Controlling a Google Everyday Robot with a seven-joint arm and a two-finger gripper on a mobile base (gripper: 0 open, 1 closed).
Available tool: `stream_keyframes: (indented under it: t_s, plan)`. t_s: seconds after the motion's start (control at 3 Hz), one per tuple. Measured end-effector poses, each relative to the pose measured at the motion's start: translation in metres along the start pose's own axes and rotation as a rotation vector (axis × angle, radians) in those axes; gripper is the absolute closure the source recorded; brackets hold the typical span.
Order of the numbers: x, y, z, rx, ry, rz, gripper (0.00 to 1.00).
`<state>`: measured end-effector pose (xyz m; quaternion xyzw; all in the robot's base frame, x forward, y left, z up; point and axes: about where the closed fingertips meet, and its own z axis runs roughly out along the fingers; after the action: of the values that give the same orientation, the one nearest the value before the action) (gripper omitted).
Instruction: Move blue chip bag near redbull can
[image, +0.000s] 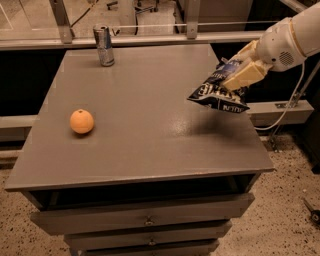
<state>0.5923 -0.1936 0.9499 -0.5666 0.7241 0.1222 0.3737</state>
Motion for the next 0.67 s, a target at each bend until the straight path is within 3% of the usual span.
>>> stream_keyframes:
  t_s: [0.33,0.67]
  plan:
    - [-0.037,-0.016,0.023,0.009,-0.122,-0.024,1.0]
    - [-0.092,-0.064,0.051,0.083,-0.31,-0.025,1.0]
